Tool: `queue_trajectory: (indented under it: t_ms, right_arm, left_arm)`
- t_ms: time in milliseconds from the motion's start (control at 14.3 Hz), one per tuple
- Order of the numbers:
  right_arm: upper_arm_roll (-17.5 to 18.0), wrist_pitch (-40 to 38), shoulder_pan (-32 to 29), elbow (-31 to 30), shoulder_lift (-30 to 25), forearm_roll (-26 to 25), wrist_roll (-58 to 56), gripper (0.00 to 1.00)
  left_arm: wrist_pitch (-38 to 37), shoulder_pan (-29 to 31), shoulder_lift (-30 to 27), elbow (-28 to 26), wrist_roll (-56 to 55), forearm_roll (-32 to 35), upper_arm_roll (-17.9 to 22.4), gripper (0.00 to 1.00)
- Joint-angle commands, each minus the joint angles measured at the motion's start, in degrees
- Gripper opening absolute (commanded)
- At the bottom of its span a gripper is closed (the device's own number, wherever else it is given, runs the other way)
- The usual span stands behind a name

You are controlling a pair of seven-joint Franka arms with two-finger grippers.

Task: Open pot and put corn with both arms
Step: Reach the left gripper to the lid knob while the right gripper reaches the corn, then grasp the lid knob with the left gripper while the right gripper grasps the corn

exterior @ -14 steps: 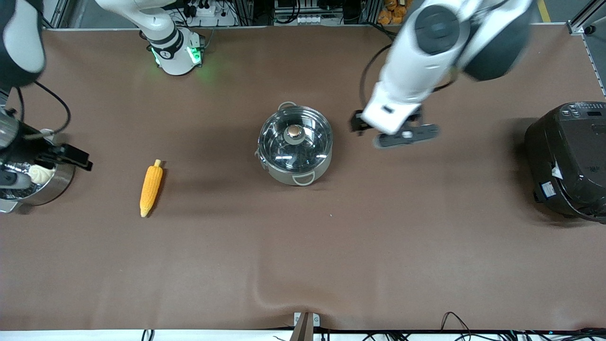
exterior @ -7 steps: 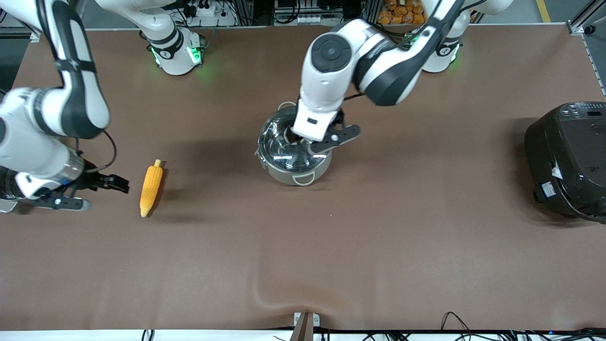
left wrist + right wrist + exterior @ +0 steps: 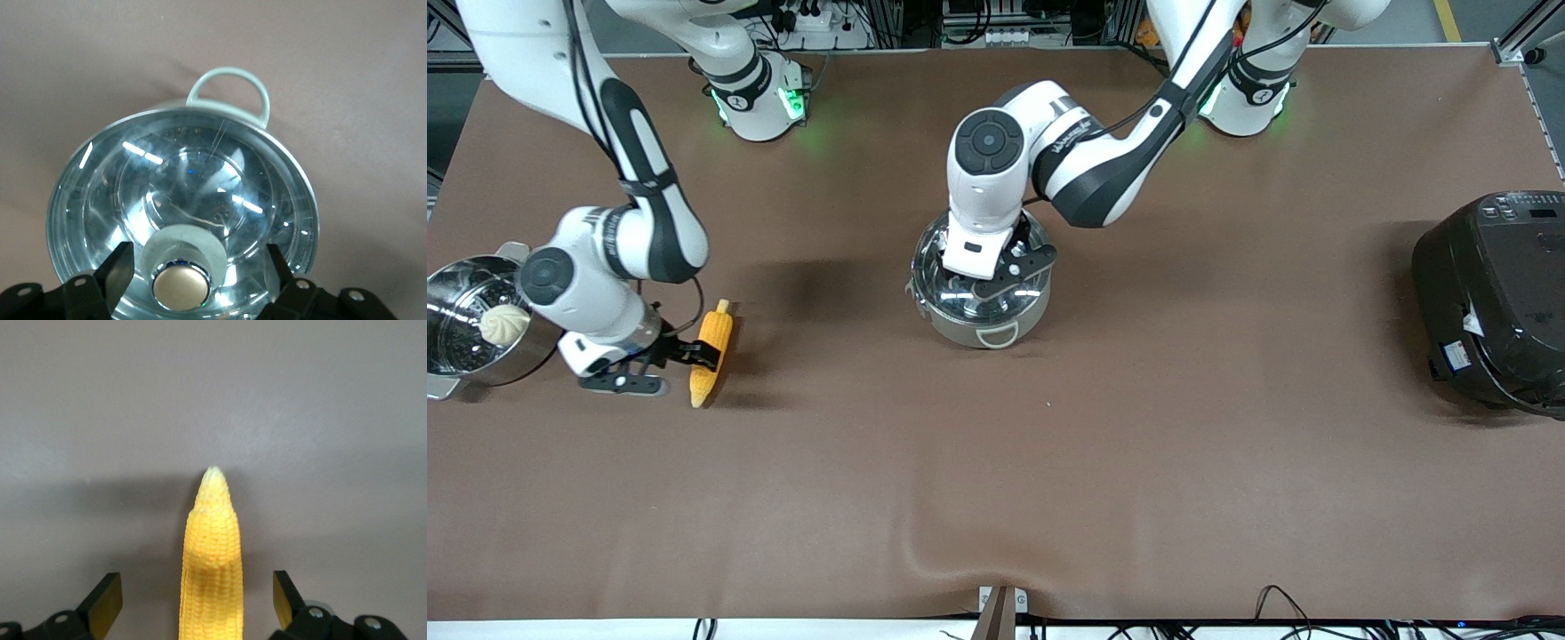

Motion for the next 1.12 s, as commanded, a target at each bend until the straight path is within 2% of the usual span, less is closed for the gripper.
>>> queue_trajectory:
  t_ms: [0, 210, 559, 699, 839, 978, 1048]
  right_arm:
    - [0.4, 1.3, -0.3, -0.3, 1.3, 0.3, -0.4, 1.00]
    - [0.4, 2.0, -0.6, 0.1, 2.6, 0.3, -0.9, 1.00]
    - [0.7, 3.9, -3.6, -0.2, 4.6, 0.3, -7.3, 1.00]
    - [4.4, 4.0, -5.7, -0.1, 5.2, 0.8, -7.2, 1.00]
    - [5.6, 3.9, -6.5, -0.2, 5.3, 0.9, -6.8, 1.00]
    - [5.8, 3.8, -6.5, -0.1, 5.3, 1.0, -6.6, 1.00]
    - [5.9, 3.8, -6.5, -0.1, 5.3, 1.0, -6.6, 1.00]
  left_arm:
    - [-1.1, -1.2, 0.3, 0.9, -1.8, 0.2, 0.6, 0.82]
    - [-1.1, -1.9, 0.9, 0.3, -2.4, 1.5, 0.6, 0.76]
    - [-1.2, -2.8, 1.7, -0.8, -3.1, 2.6, 0.6, 0.75]
    - [-1.9, -2.8, 1.8, -0.8, -3.9, 2.7, 0.6, 0.71]
    - [-2.4, -2.8, 1.8, -0.8, -3.9, 2.7, 0.5, 0.66]
    - [-2.5, -2.8, 1.8, -0.8, -3.9, 2.7, 0.5, 0.54]
    - [-2.6, -2.8, 1.8, -0.7, -3.9, 2.7, 0.5, 0.46]
